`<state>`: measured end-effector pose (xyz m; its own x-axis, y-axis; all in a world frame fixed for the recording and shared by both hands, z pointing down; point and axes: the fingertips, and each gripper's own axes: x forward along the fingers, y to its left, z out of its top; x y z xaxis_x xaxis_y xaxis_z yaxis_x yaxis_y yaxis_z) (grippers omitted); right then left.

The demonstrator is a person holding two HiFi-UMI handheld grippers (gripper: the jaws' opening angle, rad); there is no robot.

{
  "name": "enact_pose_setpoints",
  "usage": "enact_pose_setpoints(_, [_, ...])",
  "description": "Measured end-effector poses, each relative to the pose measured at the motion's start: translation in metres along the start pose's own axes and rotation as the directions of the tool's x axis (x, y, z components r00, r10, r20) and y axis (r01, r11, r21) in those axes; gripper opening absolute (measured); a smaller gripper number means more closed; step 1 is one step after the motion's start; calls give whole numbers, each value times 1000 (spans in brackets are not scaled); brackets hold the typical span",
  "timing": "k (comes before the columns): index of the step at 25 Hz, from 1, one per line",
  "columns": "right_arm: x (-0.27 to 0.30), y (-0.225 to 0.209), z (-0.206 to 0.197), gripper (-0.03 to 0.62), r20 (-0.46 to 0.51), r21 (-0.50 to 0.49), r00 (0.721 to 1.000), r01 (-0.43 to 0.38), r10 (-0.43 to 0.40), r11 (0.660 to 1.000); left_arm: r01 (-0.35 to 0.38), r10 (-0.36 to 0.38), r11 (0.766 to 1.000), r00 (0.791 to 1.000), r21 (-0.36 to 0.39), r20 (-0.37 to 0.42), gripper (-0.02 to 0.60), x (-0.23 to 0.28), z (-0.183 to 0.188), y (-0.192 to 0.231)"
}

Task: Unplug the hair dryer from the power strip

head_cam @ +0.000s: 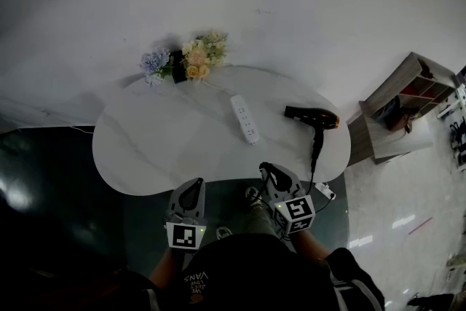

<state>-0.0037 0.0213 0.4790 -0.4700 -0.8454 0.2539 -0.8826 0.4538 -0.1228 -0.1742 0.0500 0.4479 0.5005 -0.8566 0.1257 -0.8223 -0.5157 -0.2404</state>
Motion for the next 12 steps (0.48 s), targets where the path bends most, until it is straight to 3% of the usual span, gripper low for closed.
enact_pose_setpoints(12, [5,9,7,71,25,-11,999,-21,22,1000,-25,25,1000,1000,1,-3,18,-13,-4,1])
